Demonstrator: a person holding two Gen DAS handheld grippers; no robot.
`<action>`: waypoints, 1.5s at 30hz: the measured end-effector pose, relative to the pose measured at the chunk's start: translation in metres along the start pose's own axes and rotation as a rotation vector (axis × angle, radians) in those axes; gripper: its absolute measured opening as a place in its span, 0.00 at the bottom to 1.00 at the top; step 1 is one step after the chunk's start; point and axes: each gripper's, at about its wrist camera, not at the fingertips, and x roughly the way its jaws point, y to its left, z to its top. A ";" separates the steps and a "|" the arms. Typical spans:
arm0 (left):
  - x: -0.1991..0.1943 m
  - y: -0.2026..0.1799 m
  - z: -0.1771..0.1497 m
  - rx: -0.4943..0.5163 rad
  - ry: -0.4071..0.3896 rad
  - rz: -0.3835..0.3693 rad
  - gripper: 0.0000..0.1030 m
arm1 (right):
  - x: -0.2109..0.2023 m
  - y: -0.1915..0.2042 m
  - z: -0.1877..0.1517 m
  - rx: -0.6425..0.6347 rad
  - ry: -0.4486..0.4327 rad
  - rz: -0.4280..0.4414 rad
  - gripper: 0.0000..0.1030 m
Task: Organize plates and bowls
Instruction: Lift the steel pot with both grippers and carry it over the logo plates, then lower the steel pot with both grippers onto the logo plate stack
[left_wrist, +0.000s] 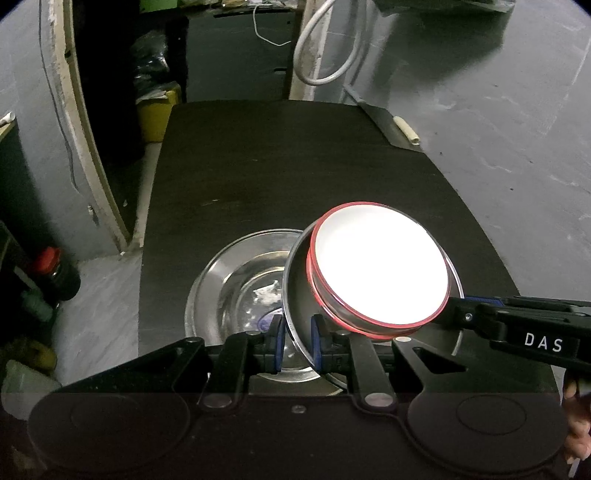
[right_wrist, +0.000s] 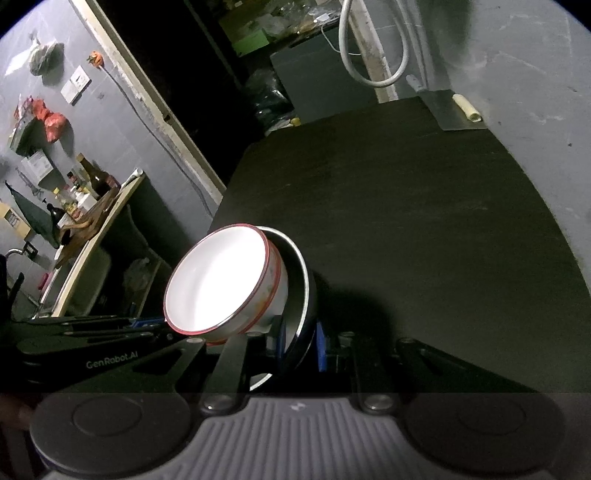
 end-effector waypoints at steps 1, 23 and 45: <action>-0.001 0.003 -0.001 -0.003 0.001 0.001 0.15 | 0.002 0.001 0.001 -0.001 0.003 0.001 0.18; 0.000 0.039 -0.002 -0.057 0.022 0.038 0.14 | 0.032 0.026 0.006 -0.031 0.051 0.033 0.19; 0.004 0.044 -0.002 -0.056 0.039 0.038 0.14 | 0.039 0.031 0.005 -0.018 0.066 0.025 0.19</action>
